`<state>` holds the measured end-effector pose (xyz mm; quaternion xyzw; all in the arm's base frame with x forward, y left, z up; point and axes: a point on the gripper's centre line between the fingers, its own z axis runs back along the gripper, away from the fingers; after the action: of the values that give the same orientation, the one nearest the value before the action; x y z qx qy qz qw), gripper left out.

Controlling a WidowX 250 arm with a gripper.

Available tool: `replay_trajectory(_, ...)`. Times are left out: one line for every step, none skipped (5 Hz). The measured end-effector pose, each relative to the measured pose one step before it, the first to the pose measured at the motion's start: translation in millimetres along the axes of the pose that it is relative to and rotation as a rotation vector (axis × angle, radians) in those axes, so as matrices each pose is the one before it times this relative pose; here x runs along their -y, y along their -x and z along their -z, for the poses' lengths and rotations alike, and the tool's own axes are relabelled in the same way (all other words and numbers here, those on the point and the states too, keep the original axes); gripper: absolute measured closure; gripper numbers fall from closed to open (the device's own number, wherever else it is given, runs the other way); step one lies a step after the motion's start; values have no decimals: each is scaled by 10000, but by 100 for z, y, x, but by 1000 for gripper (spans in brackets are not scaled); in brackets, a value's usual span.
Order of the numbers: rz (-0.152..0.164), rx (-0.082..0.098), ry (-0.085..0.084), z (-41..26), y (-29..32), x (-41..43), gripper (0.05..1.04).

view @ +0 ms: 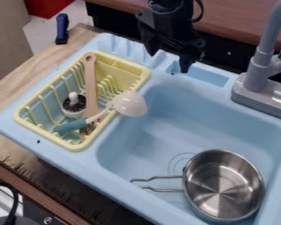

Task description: Move the pot at the upper right side of the sink

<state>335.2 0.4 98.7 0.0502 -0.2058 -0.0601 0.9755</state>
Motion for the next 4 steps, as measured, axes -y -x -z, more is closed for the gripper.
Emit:
replay_trajectory(121, -259, 86, 592, 699, 218, 87)
replay_trajectory(2229, -142, 564, 498, 1331, 1344, 87)
replay_trajectory(1353, 334, 871, -1440, 565, 1205, 87)
replay_trajectory(1497, 93, 972, -522, 267, 1645, 87)
